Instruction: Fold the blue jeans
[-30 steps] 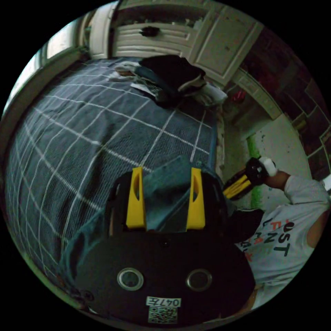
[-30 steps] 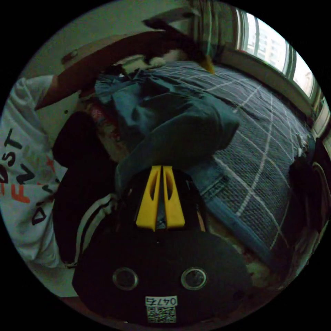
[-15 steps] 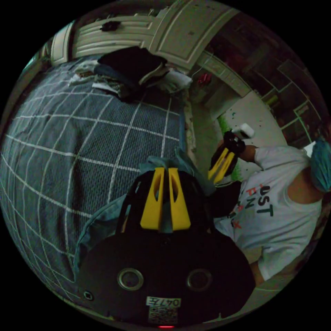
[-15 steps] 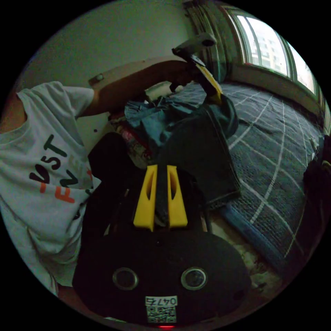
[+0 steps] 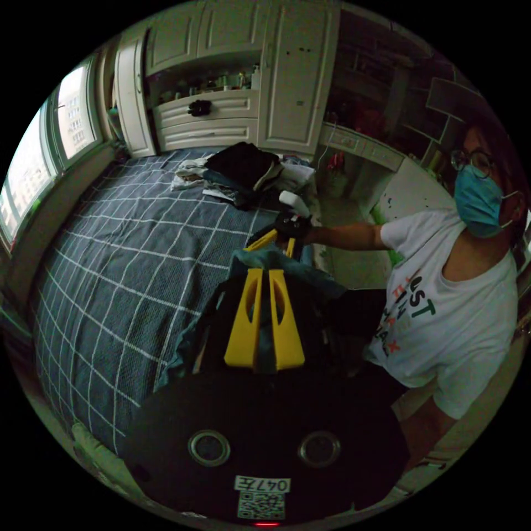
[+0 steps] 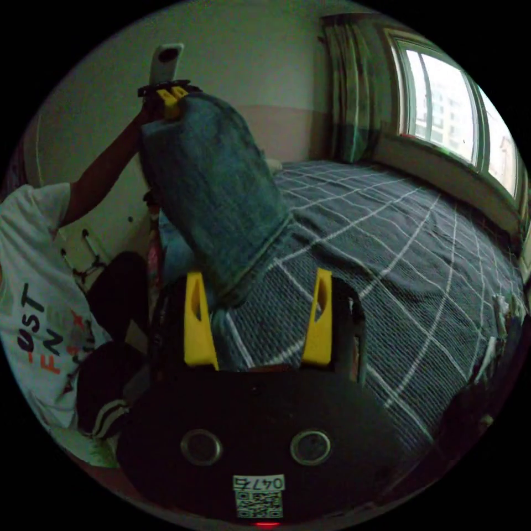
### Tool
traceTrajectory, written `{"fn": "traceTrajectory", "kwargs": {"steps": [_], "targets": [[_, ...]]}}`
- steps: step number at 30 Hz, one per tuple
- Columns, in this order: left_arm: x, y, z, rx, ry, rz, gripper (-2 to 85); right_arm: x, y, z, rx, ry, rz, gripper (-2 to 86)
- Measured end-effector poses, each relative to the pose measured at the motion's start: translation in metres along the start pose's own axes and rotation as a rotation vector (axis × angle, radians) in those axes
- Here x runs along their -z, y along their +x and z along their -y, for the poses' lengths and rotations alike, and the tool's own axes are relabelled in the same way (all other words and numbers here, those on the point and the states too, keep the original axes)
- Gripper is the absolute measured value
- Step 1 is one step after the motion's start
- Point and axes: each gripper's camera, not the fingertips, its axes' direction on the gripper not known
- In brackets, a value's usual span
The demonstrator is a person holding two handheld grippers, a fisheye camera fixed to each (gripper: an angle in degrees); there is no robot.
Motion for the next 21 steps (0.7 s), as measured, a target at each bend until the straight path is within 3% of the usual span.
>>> {"fn": "traceTrajectory", "kwargs": {"steps": [3, 5, 9, 12, 14, 17, 19, 21], "targets": [[0.009, -0.014, 0.0, -0.001, 0.003, 0.035, -0.8, -0.015, 0.008, 0.008, 0.01, 0.072, 0.256, 9.5], [0.018, -0.027, 0.005, -0.022, 0.034, 0.057, -0.7, -0.013, 0.005, 0.01, 0.083, 0.08, 0.322, 3.1], [0.016, -0.057, 0.029, -0.022, 0.049, 0.183, -0.4, 0.054, 0.004, 0.005, 0.064, 0.049, -0.119, 0.9], [-0.002, -0.103, 0.064, 0.058, 0.121, 0.296, -0.7, 0.103, 0.04, 0.004, -0.073, -0.132, -0.381, 0.4], [-0.027, -0.157, 0.084, 0.217, 0.103, 0.313, -0.7, 0.115, 0.074, -0.001, -0.139, -0.274, -0.539, 0.3], [-0.046, -0.204, 0.079, 0.348, 0.082, 0.196, -0.7, 0.087, 0.136, -0.034, -0.25, -0.604, -0.44, 1.9], [-0.047, -0.217, 0.063, 0.369, 0.022, 0.215, -0.5, 0.058, 0.163, -0.077, -0.353, -0.801, -0.314, 6.5], [-0.041, -0.229, 0.036, 0.381, -0.071, 0.283, -0.3, 0.051, 0.166, -0.101, -0.361, -0.876, -0.355, 11.1]]}}
